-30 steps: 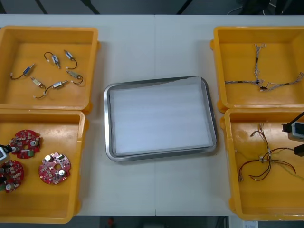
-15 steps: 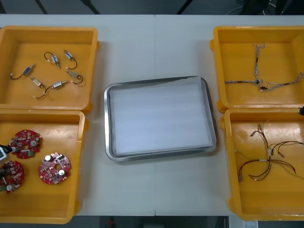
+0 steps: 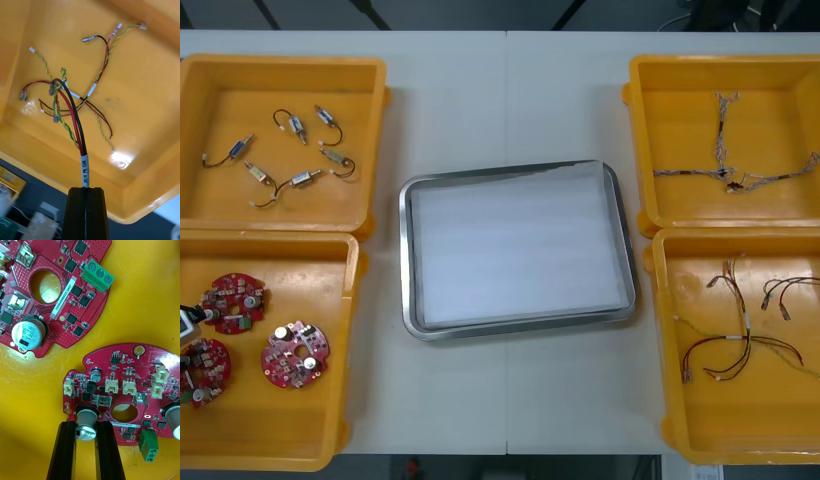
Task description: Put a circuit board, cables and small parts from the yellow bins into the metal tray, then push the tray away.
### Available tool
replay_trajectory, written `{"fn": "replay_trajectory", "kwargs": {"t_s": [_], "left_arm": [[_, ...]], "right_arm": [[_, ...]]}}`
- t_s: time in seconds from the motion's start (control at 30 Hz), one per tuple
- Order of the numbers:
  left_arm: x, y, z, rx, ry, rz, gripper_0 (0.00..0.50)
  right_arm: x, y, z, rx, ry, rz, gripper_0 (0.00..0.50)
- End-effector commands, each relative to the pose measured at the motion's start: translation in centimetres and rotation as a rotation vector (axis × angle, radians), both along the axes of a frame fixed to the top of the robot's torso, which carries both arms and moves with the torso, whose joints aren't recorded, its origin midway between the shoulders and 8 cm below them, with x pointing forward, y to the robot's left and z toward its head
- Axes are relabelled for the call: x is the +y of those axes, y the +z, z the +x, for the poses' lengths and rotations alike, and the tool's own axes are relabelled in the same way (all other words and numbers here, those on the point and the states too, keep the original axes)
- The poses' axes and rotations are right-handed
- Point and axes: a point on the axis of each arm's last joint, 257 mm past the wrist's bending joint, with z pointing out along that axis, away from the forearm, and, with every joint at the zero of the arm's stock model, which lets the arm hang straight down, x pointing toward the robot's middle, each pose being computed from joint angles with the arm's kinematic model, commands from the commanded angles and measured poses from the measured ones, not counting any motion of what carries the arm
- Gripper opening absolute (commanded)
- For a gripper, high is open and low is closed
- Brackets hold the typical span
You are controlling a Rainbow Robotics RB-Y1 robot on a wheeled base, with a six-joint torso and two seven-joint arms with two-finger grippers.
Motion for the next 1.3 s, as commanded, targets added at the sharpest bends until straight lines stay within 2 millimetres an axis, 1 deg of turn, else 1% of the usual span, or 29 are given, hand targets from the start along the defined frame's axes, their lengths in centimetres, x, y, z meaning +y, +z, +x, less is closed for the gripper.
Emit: {"fn": "replay_trajectory", "kwargs": {"t_s": [0.03, 0.13, 0.2, 0.33, 0.43, 0.6, 0.67, 0.7, 0.77, 0.8, 0.87, 0.9, 0.97, 1.0, 1.07, 1.2, 1.3], "left_arm": [[-1.0, 0.2, 0.7, -0.022, -0.078, 0.024, 0.000], [-1.1, 0.4, 0.8, -0.022, -0.074, 0.017, 0.000], [-1.3, 0.9, 1.0, -0.024, -0.082, 0.017, 0.000], [-1.6, 2.5, 1.4, -0.020, -0.084, 0.000, 0.000], [-1.9, 3.5, 1.5, -0.011, -0.073, -0.027, 0.000], [-1.6, 6.5, 1.9, 0.025, -0.052, -0.047, 0.000], [-1.3, 8.3, 1.9, 0.049, -0.039, -0.050, 0.000], [-1.2, 8.8, 1.8, 0.057, -0.036, -0.049, 0.000], [-0.8, 10.7, 1.6, 0.081, -0.018, -0.052, 0.000], [-0.7, 11.2, 1.6, 0.085, -0.014, -0.052, 0.000], [-0.6, 12.9, 1.3, 0.106, 0.014, -0.070, 0.000], [-0.7, 13.4, 1.2, 0.109, 0.026, -0.078, 0.000], [-1.3, 15.1, 1.0, 0.120, 0.064, -0.096, 0.000], [-1.4, 15.4, 1.0, 0.123, 0.070, -0.097, 0.000], [-2.2, 16.8, 0.9, 0.132, 0.104, -0.106, 0.000], [-3.1, 18.0, 0.6, 0.155, 0.180, -0.143, 0.000], [-3.5, 19.2, 0.8, 0.155, 0.259, -0.179, 0.000]], "right_arm": [[1.1, 2.5, 0.6, -0.044, -0.084, 0.010, 0.000], [1.4, 3.3, 0.8, -0.052, -0.148, 0.013, 0.000], [1.8, 3.7, 1.0, -0.061, -0.184, 0.023, 0.000], [2.5, 4.5, 1.3, -0.084, -0.237, 0.034, 0.000], [3.2, 4.9, 1.6, -0.109, -0.234, 0.034, 0.000], [4.5, 5.5, 2.5, -0.171, -0.202, 0.035, 0.000], [5.0, 5.7, 2.8, -0.198, -0.190, 0.030, 0.000], [5.1, 5.8, 2.9, -0.204, -0.185, 0.027, 0.000], [5.3, 5.9, 2.9, -0.218, -0.173, 0.016, 0.000], [5.4, 5.9, 2.9, -0.219, -0.171, 0.015, 0.000], [5.5, 5.9, 2.9, -0.225, -0.164, 0.009, 0.000], [5.5, 5.9, 2.9, -0.225, -0.164, 0.009, 0.000], [5.6, 6.1, 3.0, -0.229, -0.160, 0.010, 0.000], [5.6, 6.1, 3.0, -0.230, -0.161, 0.009, 0.000], [5.7, 6.3, 3.2, -0.236, -0.156, 0.011, 0.000], [5.9, 6.4, 3.4, -0.241, -0.149, 0.007, 0.000], [6.0, 6.4, 3.6, -0.245, -0.146, -0.004, 0.000]]}}
